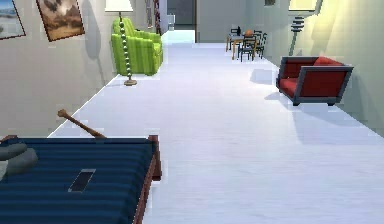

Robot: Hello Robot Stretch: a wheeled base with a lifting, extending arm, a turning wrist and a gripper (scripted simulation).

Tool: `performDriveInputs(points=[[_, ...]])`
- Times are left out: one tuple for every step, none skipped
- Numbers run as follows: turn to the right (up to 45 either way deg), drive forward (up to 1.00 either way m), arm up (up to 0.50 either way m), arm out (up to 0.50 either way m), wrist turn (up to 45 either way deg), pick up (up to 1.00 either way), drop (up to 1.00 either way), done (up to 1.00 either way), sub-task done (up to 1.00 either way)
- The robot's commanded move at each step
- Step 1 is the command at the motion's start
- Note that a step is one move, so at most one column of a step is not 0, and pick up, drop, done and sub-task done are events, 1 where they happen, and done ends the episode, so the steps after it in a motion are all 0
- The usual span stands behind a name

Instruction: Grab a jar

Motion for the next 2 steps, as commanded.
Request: performDriveInputs(points=[[0.0,0.0,0.5,0.0,0.0,0.0,0.0,0.0,0.0],[0.0,0.0,0.34,0.0,0.0,0.0,0.0,0.0,0.0]])
